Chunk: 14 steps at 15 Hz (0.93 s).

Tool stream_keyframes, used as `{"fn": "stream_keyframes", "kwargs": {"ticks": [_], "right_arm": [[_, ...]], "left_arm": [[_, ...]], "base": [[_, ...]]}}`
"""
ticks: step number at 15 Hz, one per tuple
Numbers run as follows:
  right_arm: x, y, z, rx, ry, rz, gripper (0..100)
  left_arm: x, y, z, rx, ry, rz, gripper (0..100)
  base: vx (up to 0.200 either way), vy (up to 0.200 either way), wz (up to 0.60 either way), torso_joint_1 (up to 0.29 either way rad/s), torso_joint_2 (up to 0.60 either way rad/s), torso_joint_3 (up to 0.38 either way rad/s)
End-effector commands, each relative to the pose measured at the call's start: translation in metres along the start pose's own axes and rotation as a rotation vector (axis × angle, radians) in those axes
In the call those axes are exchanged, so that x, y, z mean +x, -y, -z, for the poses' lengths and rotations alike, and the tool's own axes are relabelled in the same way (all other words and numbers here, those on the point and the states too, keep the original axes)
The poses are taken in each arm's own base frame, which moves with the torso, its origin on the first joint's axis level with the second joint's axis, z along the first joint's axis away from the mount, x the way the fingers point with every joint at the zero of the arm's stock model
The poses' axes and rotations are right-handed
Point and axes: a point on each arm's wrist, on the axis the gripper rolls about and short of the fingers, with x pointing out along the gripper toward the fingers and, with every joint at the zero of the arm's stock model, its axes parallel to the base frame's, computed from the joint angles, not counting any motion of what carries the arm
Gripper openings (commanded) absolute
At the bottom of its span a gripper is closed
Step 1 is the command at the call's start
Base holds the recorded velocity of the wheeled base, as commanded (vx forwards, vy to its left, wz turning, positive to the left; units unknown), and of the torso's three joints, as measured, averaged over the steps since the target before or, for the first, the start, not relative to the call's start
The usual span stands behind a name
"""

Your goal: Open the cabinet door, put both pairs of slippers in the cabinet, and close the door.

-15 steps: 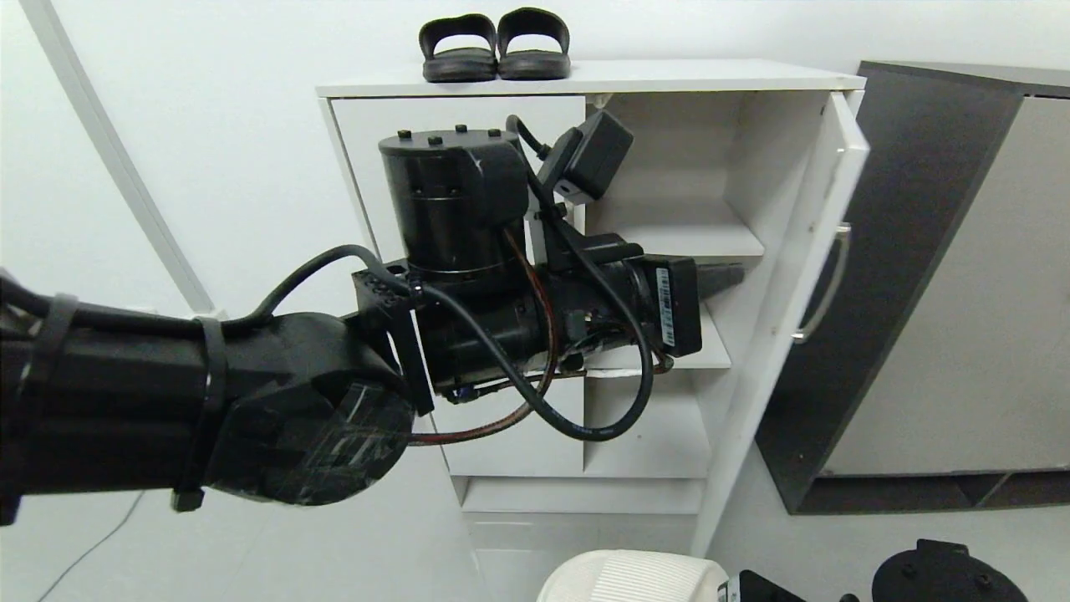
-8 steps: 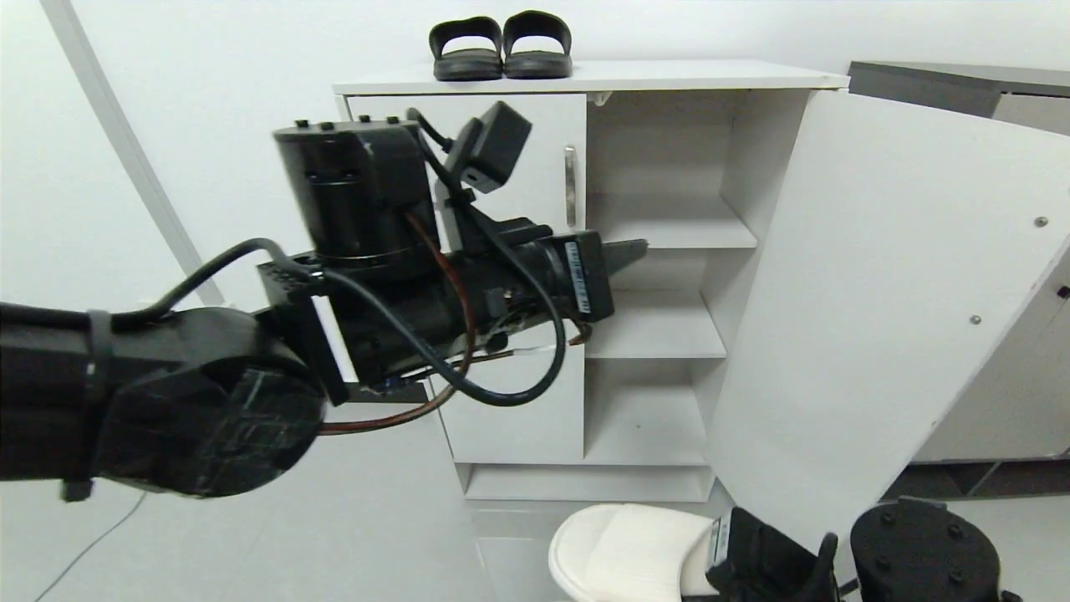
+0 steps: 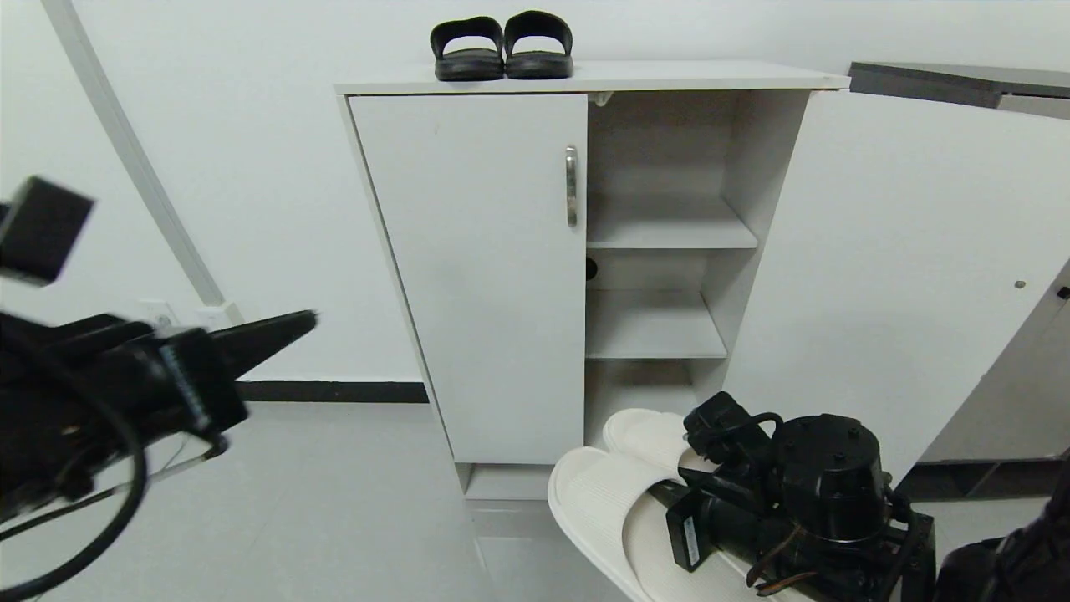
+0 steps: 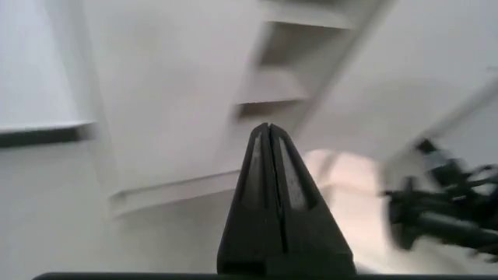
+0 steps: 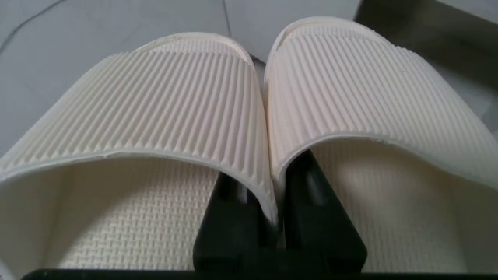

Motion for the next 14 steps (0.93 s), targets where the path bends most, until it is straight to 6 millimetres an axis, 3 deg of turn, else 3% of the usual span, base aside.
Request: {"fn": "stream_keyframes", "kwargs": {"ticks": [1,3,6,9,14], "right_arm": [[0.008,0.001,0.005,-0.001,-0.021,0.013,0],[0.007,0.001,0.005,-0.003,-0.021,0.012,0],[0.006,-0.001,0.007,-0.009,-0.025,0.006,0],[0.005,-0.005,0.009,-0.014,-0.021,-0.007,0],[0.004,-0.007,0.01,-0.017,0.01,-0.018,0]], "left_arm": [[-0.097,-0.022,0.052,0.051,0.071,-0.384,0],[-0.123,-0.027,0.083,0.106,0.099,-0.523,0],[-0.145,-0.032,0.135,0.112,0.126,-0.676,0],[-0.154,-0.034,0.172,0.138,0.124,-0.615,0],[-0.155,-0.027,0.178,0.197,0.152,-0.348,0]], "base": [[0.0,0.0,0.0,0.0,0.0,0.0],[0.0,0.0,0.0,0.0,0.0,0.0],[0.0,0.0,0.0,0.0,0.0,0.0],[0.0,0.0,0.0,0.0,0.0,0.0],[0.0,0.0,0.0,0.0,0.0,0.0]]}}
